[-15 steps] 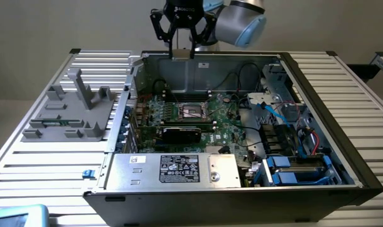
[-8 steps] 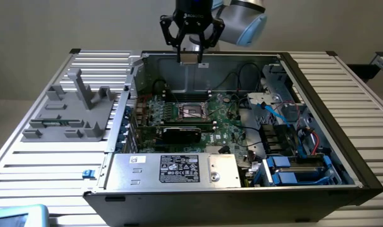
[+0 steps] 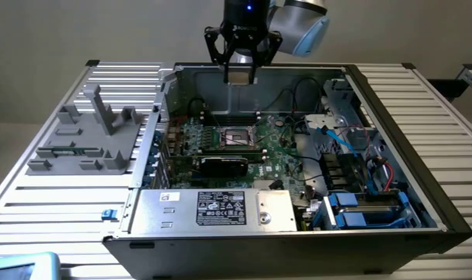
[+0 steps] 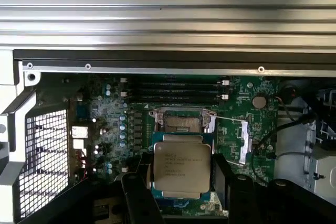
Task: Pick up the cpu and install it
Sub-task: 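Pick up the cpu and move it towards the insertion slot, then place the cpu into insertion slot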
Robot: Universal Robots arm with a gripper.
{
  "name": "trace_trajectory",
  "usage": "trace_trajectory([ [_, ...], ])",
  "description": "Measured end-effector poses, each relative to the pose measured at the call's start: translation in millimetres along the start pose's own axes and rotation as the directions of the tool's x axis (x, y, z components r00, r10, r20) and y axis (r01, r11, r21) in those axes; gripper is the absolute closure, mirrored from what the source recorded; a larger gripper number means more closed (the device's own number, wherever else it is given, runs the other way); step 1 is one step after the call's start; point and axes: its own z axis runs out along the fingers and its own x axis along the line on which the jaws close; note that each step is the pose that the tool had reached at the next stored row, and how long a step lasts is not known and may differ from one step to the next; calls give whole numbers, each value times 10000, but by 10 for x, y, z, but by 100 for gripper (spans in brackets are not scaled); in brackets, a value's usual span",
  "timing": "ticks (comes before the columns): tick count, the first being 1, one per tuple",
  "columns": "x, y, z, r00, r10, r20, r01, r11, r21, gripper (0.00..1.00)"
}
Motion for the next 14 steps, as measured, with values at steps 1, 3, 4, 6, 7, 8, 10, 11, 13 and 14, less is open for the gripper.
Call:
trace_trajectory([
  [1,-7,0,18,10000,19,0,-19,10000,-1,45],
  [3,-13,0,50,10000,51,1,-51,10000,-4,45],
  [4,-14,0,61,10000,60,0,-60,10000,-4,45],
  [6,-16,0,71,10000,67,-1,-67,10000,-3,45],
  [7,-16,0,71,10000,68,-1,-68,10000,-3,45],
  [8,-16,0,71,10000,68,-1,-68,10000,-2,45],
  [10,-16,0,72,10000,68,0,-68,10000,-4,45],
  [11,-16,0,72,10000,67,0,-67,10000,-4,45],
  [13,-16,0,72,10000,68,0,-68,10000,-4,45],
  [14,-16,0,72,10000,67,0,-67,10000,-4,45],
])
